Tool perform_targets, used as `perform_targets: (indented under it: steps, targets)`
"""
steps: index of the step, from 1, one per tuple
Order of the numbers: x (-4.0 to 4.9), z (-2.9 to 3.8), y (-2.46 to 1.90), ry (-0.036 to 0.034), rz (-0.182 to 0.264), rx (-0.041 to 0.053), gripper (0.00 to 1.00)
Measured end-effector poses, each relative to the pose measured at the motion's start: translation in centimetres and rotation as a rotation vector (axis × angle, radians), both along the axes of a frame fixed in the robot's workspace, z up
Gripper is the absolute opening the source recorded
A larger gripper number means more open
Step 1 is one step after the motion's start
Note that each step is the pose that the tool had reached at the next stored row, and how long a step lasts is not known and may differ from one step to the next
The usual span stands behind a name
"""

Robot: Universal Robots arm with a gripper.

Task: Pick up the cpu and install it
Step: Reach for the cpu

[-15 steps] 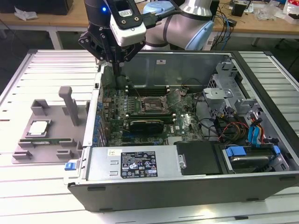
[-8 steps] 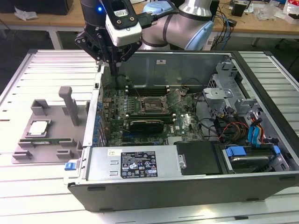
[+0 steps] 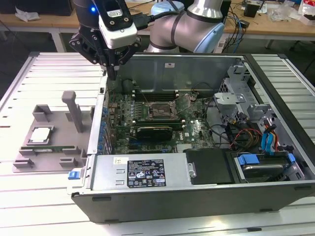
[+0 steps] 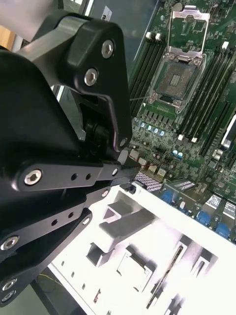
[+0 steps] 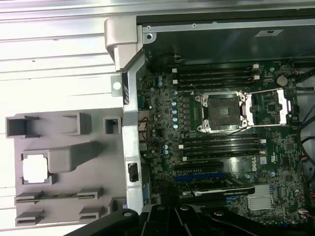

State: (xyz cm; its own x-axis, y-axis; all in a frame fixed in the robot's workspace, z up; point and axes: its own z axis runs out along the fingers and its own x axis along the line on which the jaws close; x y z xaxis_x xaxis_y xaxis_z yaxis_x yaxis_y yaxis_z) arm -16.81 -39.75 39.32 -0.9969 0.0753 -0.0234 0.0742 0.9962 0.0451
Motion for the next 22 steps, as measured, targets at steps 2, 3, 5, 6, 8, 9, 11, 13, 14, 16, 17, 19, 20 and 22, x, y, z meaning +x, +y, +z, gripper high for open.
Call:
perform_targets:
  steps: [2,3,5,6,8,9,11,13,14,16,17,19,20,22]
  targets:
    - [-0.23,0.00,0.00,0.0000,0.000,0.0000,0.11]
    - [-0.42,0.00,0.00,0.0000,0.000,-0.0001,0.11]
    - [-1.08,-0.01,0.00,0.0000,0.000,-0.0001,0.11]
    - [-1.32,-0.01,0.00,0.0000,0.000,0.0000,0.11]
    - [-1.68,-0.02,0.00,-0.0001,0.000,0.0000,0.11]
    - [-1.81,-0.02,0.00,-0.0001,0.000,0.0000,0.11]
    - [-2.39,-0.02,0.00,-0.0002,0.000,-0.0001,0.11]
    - [-2.91,-0.02,0.00,-0.0004,0.000,-0.0001,0.11]
    - [-3.19,-0.02,0.00,-0.0004,0.000,-0.0001,0.11]
    - [-3.68,-0.02,0.00,-0.0007,0.000,0.0000,0.11]
    - [-3.91,-0.02,0.00,-0.0008,0.000,0.0000,0.11]
    - [-4.15,-0.02,0.00,-0.0009,0.000,0.0000,0.11]
    - [-4.41,-0.02,0.00,-0.0010,0.000,-0.0001,0.11]
    - [-4.70,-0.02,0.00,-0.0010,0.000,-0.0001,0.11]
